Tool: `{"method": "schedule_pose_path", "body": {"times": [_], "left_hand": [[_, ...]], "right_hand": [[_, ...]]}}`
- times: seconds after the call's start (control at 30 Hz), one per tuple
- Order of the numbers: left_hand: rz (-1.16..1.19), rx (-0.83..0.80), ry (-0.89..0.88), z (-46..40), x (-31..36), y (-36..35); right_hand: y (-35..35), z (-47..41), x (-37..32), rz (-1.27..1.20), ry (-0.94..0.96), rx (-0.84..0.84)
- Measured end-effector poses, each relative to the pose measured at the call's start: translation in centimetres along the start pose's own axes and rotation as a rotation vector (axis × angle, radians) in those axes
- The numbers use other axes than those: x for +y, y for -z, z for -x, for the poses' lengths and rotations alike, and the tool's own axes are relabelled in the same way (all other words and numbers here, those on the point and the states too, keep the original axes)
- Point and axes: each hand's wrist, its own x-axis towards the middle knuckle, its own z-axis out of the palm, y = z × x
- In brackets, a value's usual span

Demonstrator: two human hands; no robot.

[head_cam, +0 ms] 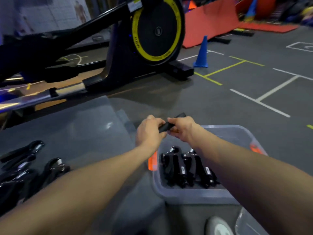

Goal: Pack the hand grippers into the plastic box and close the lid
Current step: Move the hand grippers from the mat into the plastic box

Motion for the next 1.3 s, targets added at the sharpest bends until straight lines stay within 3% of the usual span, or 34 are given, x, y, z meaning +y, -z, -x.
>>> {"method": "schedule_pose_path", "body": {"times": [0.13,0.27,0.6,0.9,1.3], "left_hand": [[0.091,-0.126,-0.101,0.7,4.0,-4.3],[0.185,-0.139,-0.140,0.1,6.1,-8.0],[0.028,-0.219,-0.178,-4.8,7.2,-15.0],[-0.083,-0.284,-0.221,-6.9,6.6,-19.0],[-0.059,-0.285,-0.258,-7.8,5.4,-19.9]], "right_hand": [[5.9,-0.1,-0.8,-0.047,0.011,0.121],[11.2,-0.5,-0.7,0.033,0.021,0.133],[21.4,-3.7,3.5,0.272,-0.113,0.186],[24.3,-8.6,9.6,0.311,-0.197,0.153],[25.1,-10.6,11.3,0.332,-0.145,0.103]]}}
